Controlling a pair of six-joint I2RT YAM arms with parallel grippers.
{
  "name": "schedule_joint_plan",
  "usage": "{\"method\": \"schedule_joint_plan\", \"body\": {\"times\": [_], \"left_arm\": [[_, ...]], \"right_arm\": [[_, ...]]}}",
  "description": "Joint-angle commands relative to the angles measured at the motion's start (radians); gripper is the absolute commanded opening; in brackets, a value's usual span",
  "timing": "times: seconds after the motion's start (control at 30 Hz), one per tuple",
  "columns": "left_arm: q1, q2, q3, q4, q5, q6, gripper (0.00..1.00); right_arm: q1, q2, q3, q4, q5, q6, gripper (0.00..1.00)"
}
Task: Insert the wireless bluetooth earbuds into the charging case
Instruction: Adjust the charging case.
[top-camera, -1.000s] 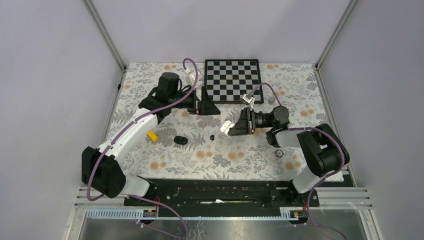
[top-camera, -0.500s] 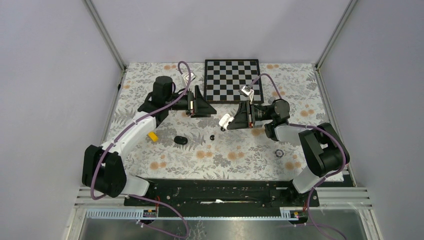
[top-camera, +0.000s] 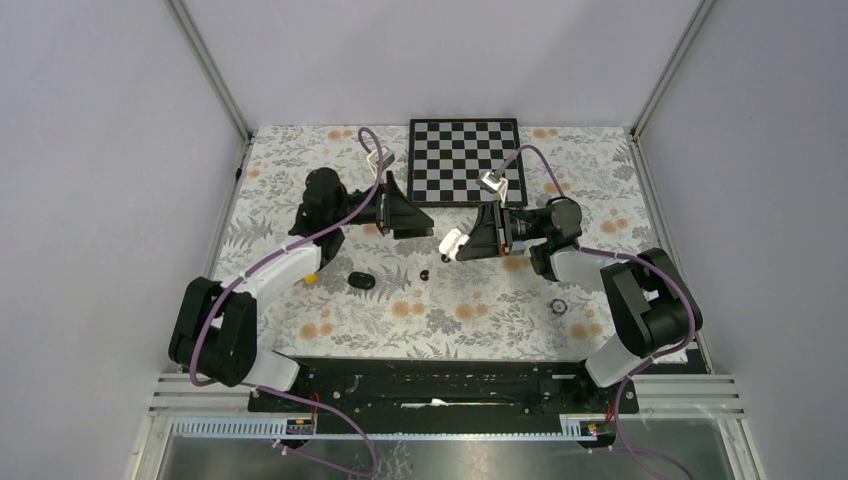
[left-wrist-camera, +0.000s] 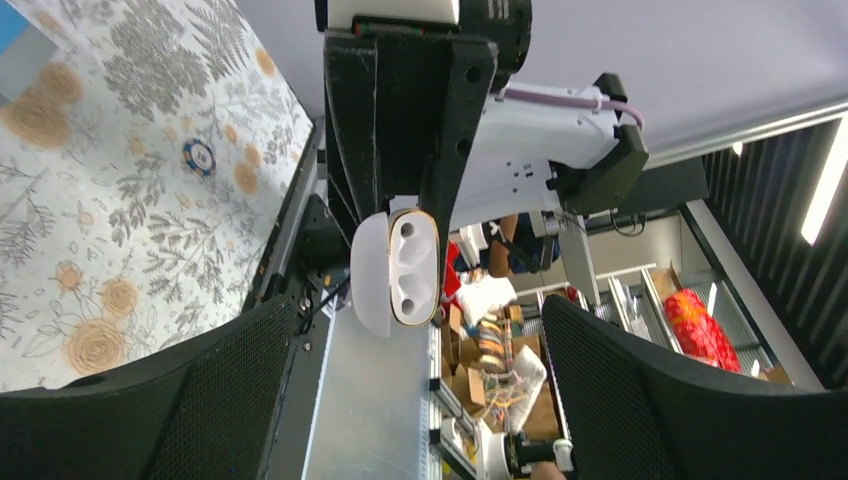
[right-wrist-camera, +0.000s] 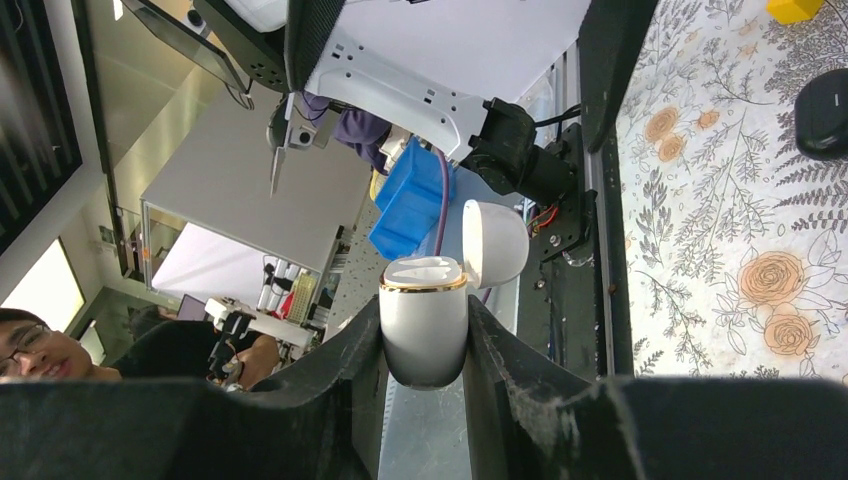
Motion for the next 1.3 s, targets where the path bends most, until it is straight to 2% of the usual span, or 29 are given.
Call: {"method": "schedule_joint_plan", "body": {"times": [0.0,0.23,0.5,0.67,0.93,1.2,1.27], "left_arm": [[-0.039,0.032,0.040,0.078,0.066,0.003,0.93],[-0.071,0.078,0.091,0.013,0.033,0.040,0.82],[-0.088,0.100,0.096,-0.004,0.028,0.059,0.64],[-0.097,0.099,0.125,-0.139,0.025,0.165,0.61],[-0.111,0.103,0.148,-0.217,0.027,0.224,0.57],[-0.113,0.106,0.172,-0.249,0.032,0.238,0.42],[-0.113,0.108,0.172,-0.253,0.031,0.242,0.35]], "right_arm": [[0.008,-0.049,0.027,0.170,-0.033,0.012,0.00],[0.010,-0.043,0.032,0.172,-0.029,0.014,0.00],[0.011,-0.041,0.030,0.172,-0.026,0.012,0.00],[0.010,-0.032,0.035,0.171,-0.027,0.016,0.00],[0.010,-0.027,0.045,0.171,-0.028,0.016,0.00],[0.010,-0.025,0.041,0.171,-0.030,0.016,0.00],[0.010,-0.027,0.038,0.171,-0.030,0.016,0.00]]}}
